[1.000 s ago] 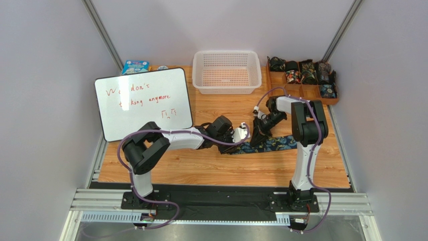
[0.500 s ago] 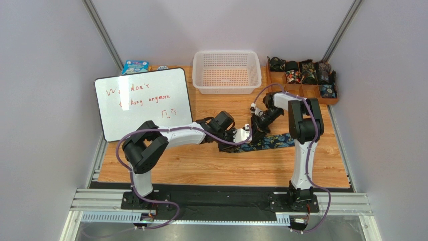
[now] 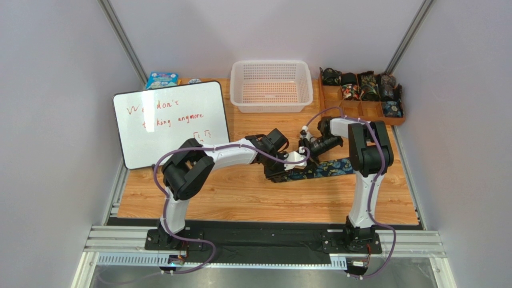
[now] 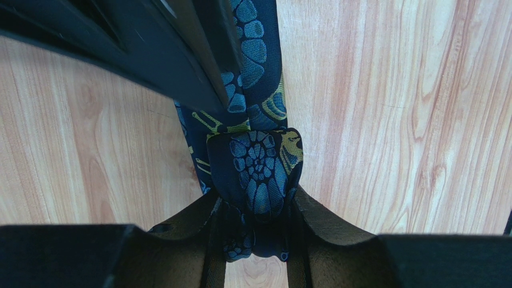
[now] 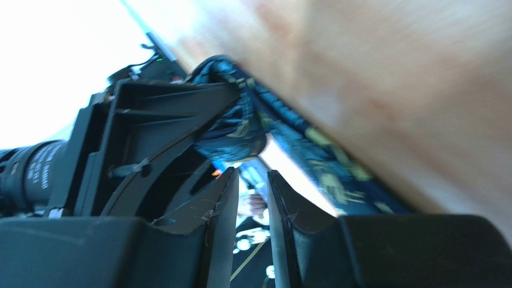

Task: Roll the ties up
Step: Roll the tie at the center of the board.

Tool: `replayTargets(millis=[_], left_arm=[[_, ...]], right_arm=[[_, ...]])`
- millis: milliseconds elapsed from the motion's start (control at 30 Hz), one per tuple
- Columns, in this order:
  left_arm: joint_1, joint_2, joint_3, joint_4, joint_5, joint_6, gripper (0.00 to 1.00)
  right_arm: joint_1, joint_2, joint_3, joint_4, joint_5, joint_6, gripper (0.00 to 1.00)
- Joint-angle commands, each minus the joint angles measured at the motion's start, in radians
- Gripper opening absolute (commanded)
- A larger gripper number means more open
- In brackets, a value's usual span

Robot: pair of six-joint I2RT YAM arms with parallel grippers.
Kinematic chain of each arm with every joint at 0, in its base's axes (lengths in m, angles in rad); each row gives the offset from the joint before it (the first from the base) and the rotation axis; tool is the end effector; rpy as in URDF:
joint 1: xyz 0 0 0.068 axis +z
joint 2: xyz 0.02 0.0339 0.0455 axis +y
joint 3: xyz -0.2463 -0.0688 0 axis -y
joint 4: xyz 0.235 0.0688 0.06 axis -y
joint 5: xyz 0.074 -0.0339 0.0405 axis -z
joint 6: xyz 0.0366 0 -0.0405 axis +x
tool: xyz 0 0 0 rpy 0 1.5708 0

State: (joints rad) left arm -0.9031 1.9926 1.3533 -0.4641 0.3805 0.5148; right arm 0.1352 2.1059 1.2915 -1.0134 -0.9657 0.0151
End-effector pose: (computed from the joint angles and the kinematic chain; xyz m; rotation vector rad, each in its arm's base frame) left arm 0.2332 -0.3177 0.1498 1.8436 1.9602 -0.6314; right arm 0.3194 0.0738 0.1039 -0.0192 -2.5324 -1.2963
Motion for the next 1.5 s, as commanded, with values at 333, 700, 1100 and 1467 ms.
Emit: replayTargets(millis=[333, 700, 1100, 1467], left_arm=[[0.001, 0.043, -0.016, -0.094, -0.014, -0.022, 0.06], [0.001, 0.031, -0.017, -0.085, -0.009, -0.024, 0.16], [0.049, -0.057, -0.025, -0.045, 0.066, -0.047, 0.51], [0.089, -0.218, -0.187, 0.244, 0.176, -0.17, 0.79]], right_arm=[[0.076, -0.073, -0.119, 0.231, -0.093, 0.118, 0.39], [0.092, -0.038, -0.124, 0.248, -0.031, 0.106, 0.0], [0.063, -0.02, -0.11, 0.226, 0.12, 0.088, 0.0], [0.058, 0.008, -0.089, 0.225, 0.251, 0.105, 0.0]])
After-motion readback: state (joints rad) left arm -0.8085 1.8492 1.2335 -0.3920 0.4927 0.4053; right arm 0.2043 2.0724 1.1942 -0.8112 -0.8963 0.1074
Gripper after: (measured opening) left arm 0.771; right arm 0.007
